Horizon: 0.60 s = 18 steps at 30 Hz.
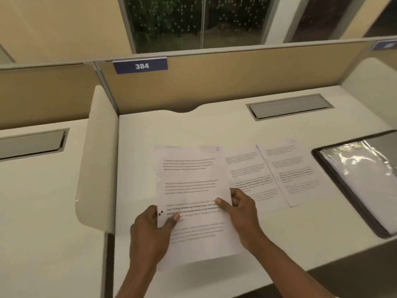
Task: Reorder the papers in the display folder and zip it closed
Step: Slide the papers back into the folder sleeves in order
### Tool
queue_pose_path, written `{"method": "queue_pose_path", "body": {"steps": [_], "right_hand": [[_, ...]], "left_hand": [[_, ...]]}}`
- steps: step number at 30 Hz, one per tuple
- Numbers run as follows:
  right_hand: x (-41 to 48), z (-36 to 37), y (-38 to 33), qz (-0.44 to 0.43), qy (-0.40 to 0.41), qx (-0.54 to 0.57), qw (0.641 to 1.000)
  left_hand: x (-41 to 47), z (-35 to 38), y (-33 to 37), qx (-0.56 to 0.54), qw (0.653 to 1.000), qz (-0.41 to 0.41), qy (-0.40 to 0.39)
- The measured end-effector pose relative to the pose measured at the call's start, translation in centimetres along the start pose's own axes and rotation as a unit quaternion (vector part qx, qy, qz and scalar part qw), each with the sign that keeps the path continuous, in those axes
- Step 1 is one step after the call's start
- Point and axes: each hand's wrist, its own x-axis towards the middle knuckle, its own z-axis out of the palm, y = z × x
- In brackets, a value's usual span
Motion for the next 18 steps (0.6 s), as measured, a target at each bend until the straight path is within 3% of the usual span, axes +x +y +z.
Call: {"method": "queue_pose_path", "body": {"steps": [11, 18], "right_hand": [[-2.9, -15.9, 0.8, -0.024, 0.136, 0.058, 0.989], [-4.4, -28.9, 1.7, -0.014, 0.181, 0.093, 0.979]], "left_hand": [[-2.6, 13.2, 4.8, 0.092, 0.987, 0.061, -0.116], [-6.9, 24.7, 9.5, 0.136, 0.974, 0.090, -0.158]]}}
